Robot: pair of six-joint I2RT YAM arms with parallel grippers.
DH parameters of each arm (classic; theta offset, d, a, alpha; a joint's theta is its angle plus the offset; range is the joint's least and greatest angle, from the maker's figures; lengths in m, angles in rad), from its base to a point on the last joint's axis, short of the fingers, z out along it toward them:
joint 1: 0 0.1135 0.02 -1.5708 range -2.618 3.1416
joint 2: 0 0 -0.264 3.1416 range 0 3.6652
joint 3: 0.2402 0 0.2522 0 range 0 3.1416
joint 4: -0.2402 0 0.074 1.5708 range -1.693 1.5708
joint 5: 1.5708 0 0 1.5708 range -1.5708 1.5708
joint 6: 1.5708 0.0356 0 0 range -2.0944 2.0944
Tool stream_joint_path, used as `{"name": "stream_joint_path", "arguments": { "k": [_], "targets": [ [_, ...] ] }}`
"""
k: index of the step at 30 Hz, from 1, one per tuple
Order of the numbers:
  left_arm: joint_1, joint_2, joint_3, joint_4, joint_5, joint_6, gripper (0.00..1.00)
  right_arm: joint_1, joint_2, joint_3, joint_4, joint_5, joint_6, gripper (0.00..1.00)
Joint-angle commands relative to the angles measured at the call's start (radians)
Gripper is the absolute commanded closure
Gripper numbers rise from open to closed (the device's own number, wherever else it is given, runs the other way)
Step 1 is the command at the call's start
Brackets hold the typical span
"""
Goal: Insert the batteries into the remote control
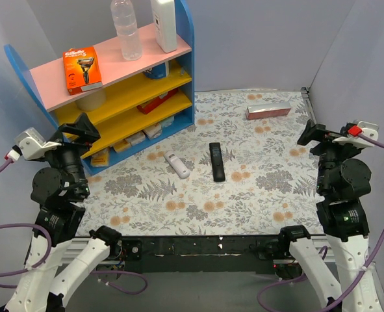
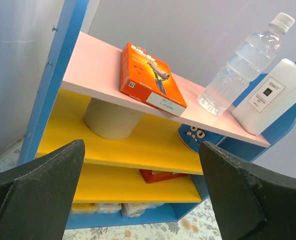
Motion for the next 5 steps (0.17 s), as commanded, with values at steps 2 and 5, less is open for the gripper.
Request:
{"name": "stream_joint_path", "arguments": {
  "k": [2, 5],
  "targets": [
    [0.002, 0.014, -0.001, 0.082, 0.002, 0.034, 0.02, -0.003, -0.014, -0.019, 0.036, 0.027, -0.038, 0.02],
    [0.004, 0.013, -0.002, 0.087, 0.013, 0.028, 0.02, -0.001, -0.018, -0.019, 0.04, 0.02, -0.038, 0.02]
  ]
}}
